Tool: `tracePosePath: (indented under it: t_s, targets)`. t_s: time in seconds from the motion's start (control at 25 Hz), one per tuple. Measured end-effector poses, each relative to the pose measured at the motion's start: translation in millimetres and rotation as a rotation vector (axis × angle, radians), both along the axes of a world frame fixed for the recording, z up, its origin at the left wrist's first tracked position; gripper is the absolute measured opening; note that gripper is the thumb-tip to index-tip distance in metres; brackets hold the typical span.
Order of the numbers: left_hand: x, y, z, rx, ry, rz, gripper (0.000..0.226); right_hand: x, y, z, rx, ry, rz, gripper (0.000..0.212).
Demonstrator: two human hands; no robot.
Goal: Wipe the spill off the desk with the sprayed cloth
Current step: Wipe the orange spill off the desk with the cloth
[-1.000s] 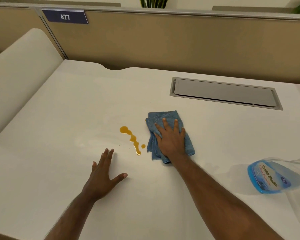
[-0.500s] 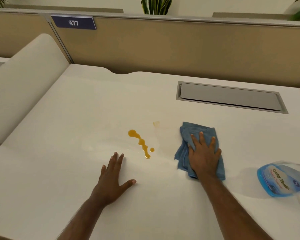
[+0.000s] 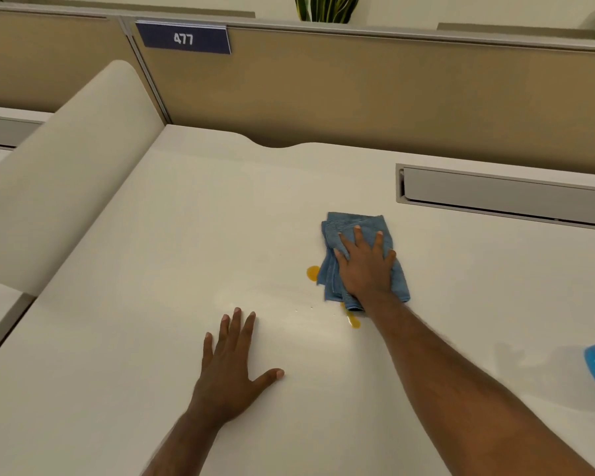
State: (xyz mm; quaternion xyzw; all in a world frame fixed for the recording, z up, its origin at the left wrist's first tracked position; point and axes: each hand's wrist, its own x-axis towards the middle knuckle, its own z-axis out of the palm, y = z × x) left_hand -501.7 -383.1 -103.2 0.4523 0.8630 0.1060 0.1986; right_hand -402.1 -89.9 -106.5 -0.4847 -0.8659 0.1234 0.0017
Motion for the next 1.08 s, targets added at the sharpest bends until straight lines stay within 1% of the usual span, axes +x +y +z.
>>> tracePosePath:
  t_s: [0.28, 0.4, 0.52, 0.64, 0.84, 1.08]
  targets:
    - [-34.3, -26.4, 1.0, 0.001, -0.022, 0.027, 0.115, -94.3, -81.1, 2.0, -0.004, -0.004, 0.329, 0.051]
    - [-41.4, -35.1, 1.9, 0.006, -0.044, 0.043, 0.118, -105.2, -119.1, -1.4, -0.014, 0.021, 0.418, 0.053]
    - [-44.6, -39.2, 4.1, 0.003, -0.049, 0.036, 0.117, -95.1, -144.1, -5.4, 0.016, 0.041, 0.469, 0.054]
    - [-46.3, -40.3, 7.3, 0.004, -0.067, 0.034, 0.119, -80.1, -147.9, -6.2, 0.023, 0.061, 0.429, 0.05]
    - [-52.5, -41.9, 11.2, 0.021, -0.069, 0.013, 0.121, -50.4, -135.3, -1.9, 0.031, 0.032, 0.231, 0.049]
    - [-43.5, -38.6, 11.8, 0.074, -0.099, -0.028, 0.12, 45.9, -111.9, -3.9, 0.1, -0.007, -0.046, 0.047]
